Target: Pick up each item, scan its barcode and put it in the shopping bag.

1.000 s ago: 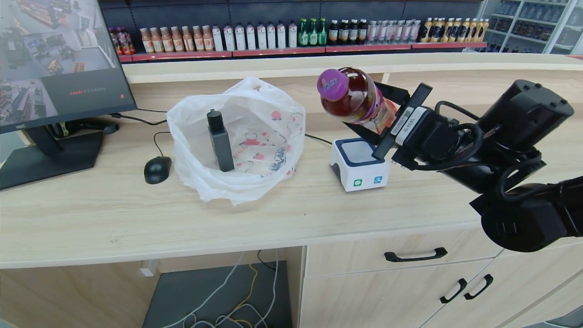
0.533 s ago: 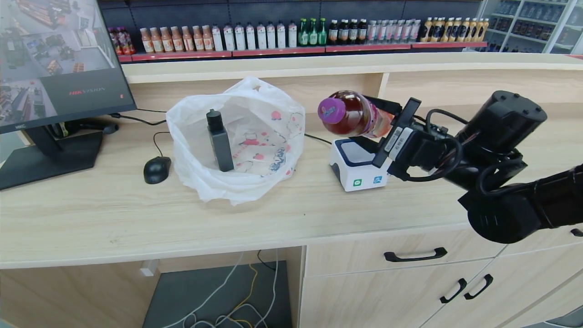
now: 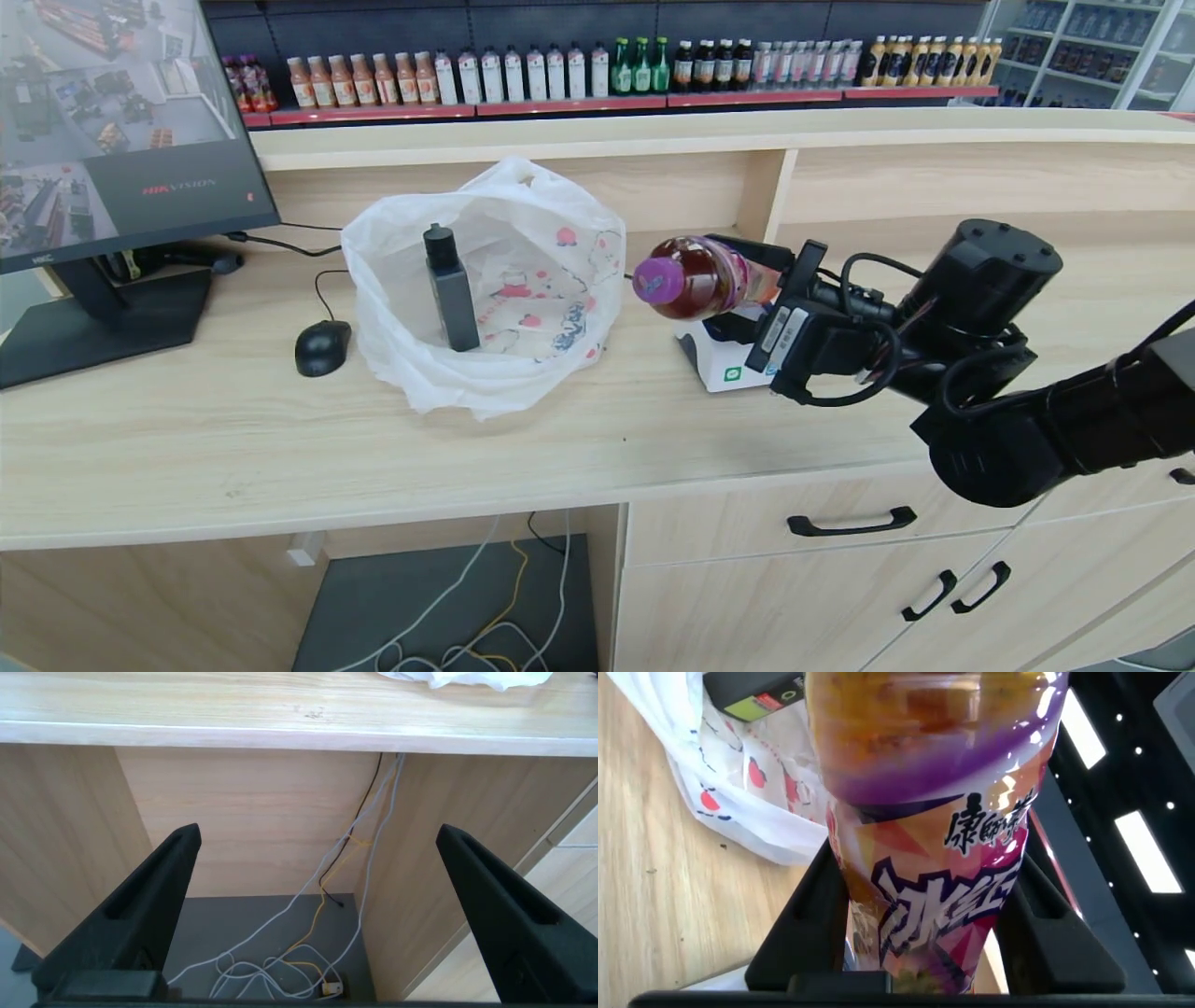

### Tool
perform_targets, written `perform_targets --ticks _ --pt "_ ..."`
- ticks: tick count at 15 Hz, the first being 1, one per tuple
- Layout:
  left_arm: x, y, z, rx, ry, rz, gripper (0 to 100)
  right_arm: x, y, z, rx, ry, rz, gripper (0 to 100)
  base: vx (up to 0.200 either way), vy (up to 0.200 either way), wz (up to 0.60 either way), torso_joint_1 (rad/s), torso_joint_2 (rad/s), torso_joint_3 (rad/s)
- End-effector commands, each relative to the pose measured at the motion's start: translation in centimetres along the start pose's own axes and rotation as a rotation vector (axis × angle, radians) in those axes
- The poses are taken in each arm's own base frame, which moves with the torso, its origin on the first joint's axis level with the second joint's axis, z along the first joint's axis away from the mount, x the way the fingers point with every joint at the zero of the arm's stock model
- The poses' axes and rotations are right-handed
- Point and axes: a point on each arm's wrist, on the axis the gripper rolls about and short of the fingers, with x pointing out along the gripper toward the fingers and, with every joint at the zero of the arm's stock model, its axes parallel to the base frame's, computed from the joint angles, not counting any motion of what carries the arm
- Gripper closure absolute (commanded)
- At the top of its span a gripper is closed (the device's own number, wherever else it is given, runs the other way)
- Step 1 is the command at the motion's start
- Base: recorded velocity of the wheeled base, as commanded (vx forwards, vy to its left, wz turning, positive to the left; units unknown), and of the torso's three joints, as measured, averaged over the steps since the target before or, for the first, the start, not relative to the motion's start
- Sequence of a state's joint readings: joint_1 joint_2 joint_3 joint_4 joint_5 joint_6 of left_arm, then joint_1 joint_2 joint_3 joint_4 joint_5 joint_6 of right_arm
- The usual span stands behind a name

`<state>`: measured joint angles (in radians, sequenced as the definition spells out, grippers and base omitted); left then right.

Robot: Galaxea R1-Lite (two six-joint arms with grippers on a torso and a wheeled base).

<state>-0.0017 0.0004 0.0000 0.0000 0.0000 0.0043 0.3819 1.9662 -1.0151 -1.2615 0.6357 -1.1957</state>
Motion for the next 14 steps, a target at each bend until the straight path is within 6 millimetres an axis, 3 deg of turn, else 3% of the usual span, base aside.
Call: perform_targets --ticks 1,14 --pt "0.0 0.0 0.0 -0.001 0.0 0.0 0 0.08 0.64 -0.23 -0.002 0.003 0.014 100 0.0 0.0 0.0 0.0 0.0 0.0" --pt "0.0 0.0 0.0 0.0 0.0 0.0 0 0.11 0.8 0.15 -0.004 -0.011 0.02 100 0.0 0.0 0.0 0.0 0.0 0.0"
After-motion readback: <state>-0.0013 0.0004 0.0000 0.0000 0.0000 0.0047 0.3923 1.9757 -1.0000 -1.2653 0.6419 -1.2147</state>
